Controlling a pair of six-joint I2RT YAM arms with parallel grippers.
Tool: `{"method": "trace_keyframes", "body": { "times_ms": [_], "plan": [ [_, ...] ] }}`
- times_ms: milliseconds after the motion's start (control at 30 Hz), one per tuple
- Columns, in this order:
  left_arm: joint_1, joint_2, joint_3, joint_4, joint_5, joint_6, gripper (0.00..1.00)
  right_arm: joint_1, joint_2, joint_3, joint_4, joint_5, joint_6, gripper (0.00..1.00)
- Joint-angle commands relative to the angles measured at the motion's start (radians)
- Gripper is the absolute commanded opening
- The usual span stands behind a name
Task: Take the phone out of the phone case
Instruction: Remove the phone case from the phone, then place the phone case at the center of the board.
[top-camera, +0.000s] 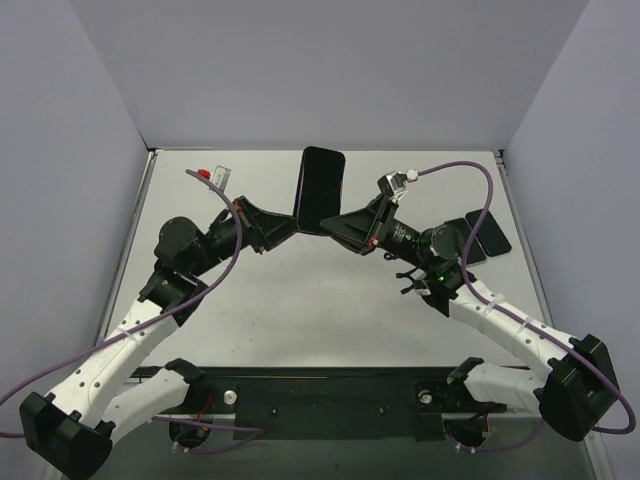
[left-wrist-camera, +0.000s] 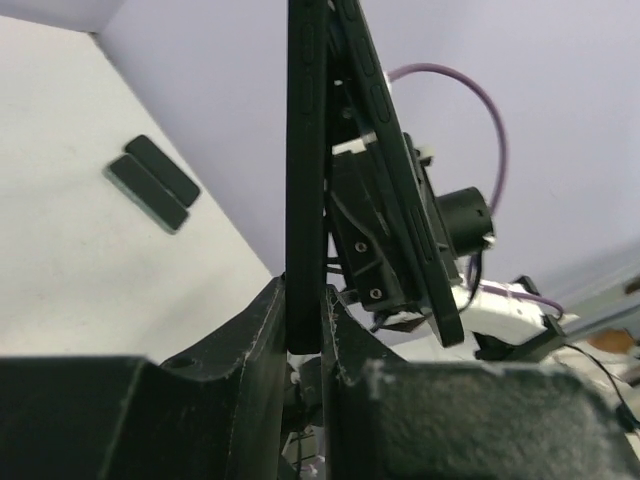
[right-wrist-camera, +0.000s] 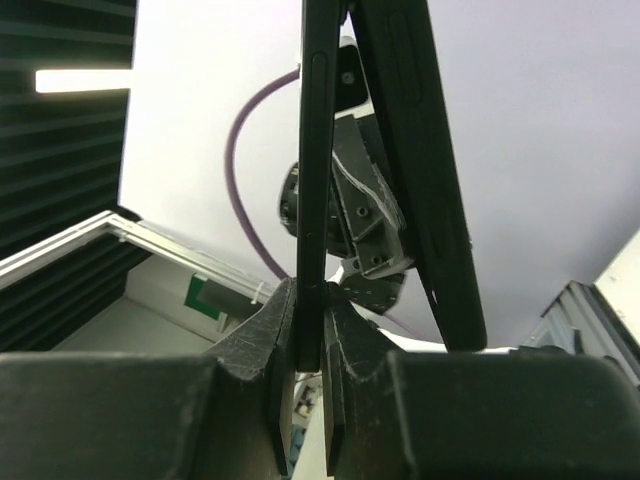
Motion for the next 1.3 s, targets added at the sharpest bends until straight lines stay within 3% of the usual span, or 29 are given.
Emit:
{"method": "trace_keyframes", "body": {
  "times_ms": [0, 33, 133, 233, 400, 567, 733, 833, 933, 1033, 1200, 1267],
  "plan": [
    [0.000, -0.053, 0.098, -0.202, -0.203, 0.121, 0.00, 0.036, -0.074, 0.022, -0.049, -0.009, -0.147, 0.00],
    [0.001, -0.055, 0.130, -0.319, -0.313, 0.129, 0.00, 0.041, -0.086, 0.024, -0.084, -0.004, -0.167, 0.00],
    [0.044, -0.023, 0.187, -0.494, -0.426, 0.168, 0.00, 0.082, -0.105, 0.036, -0.264, 0.016, -0.297, 0.00],
    [0.177, 0.060, 0.202, -0.543, -0.344, 0.162, 0.00, 0.111, -0.121, 0.040, -0.368, 0.042, -0.365, 0.00],
    [0.345, 0.200, 0.177, -0.460, -0.204, 0.200, 0.00, 0.105, -0.164, 0.031, -0.483, 0.060, -0.450, 0.00],
    [0.455, 0.488, 0.328, -0.555, -0.170, 0.378, 0.00, 0.090, -0.232, 0.070, -0.851, 0.169, -0.664, 0.00],
    [0.524, 0.762, 0.527, -0.597, -0.106, 0.487, 0.00, 0.030, -0.293, 0.039, -0.913, 0.174, -0.686, 0.00],
    [0.601, 0.971, 0.647, -0.581, 0.061, 0.427, 0.00, 0.004, -0.312, 0.022, -0.936, 0.171, -0.690, 0.00],
    [0.609, 1.155, 0.842, -0.609, 0.106, 0.433, 0.00, -0.001, -0.324, 0.014, -0.959, 0.177, -0.699, 0.00],
    [0.610, 1.277, 1.006, -0.737, 0.082, 0.465, 0.00, -0.010, -0.332, 0.002, -0.968, 0.178, -0.699, 0.00],
    [0.618, 1.387, 1.144, -0.771, -0.004, 0.442, 0.00, -0.030, -0.356, 0.002, -1.007, 0.186, -0.715, 0.00],
    [0.621, 1.409, 1.165, -0.779, -0.035, 0.439, 0.07, -0.036, -0.355, 0.002, -1.016, 0.189, -0.721, 0.00]
  ]
}}
